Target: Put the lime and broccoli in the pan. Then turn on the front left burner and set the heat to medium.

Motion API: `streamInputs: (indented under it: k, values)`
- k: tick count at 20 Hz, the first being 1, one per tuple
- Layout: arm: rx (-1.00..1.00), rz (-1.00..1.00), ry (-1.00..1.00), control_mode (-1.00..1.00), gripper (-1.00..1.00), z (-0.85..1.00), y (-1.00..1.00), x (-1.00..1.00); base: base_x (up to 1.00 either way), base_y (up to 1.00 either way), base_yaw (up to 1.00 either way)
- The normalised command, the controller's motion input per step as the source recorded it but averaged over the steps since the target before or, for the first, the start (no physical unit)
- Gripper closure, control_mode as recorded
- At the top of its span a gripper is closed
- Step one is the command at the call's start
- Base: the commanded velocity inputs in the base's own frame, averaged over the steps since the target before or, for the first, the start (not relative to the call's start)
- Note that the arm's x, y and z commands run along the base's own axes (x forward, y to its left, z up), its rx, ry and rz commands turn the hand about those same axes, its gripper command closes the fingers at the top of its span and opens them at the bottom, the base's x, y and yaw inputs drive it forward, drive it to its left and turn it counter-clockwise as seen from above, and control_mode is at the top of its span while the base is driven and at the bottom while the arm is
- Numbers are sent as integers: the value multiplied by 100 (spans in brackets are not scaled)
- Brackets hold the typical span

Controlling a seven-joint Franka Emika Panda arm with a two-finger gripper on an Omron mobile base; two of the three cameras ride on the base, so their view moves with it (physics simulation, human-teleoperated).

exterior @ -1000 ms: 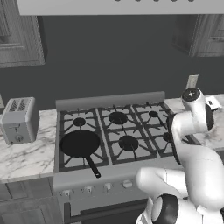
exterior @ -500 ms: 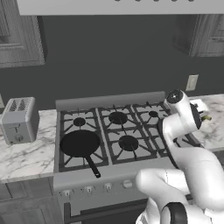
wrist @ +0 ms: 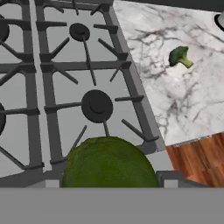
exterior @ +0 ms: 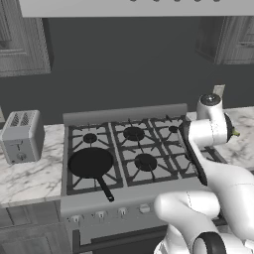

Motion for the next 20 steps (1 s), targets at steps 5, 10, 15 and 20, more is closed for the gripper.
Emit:
streamInputs:
  k: [5, 10, 15, 20]
  values:
    - [12, 12, 16, -100, 100, 16, 57, 0, 0, 0, 0]
    - [5, 17, 29, -100, 100, 7, 73, 0, 0, 0, 0]
    - [6, 16, 31, -100, 100, -1, 72, 3, 0, 0, 0]
    - [13, 13, 25, -100, 100, -16, 62, 20, 0, 0, 0]
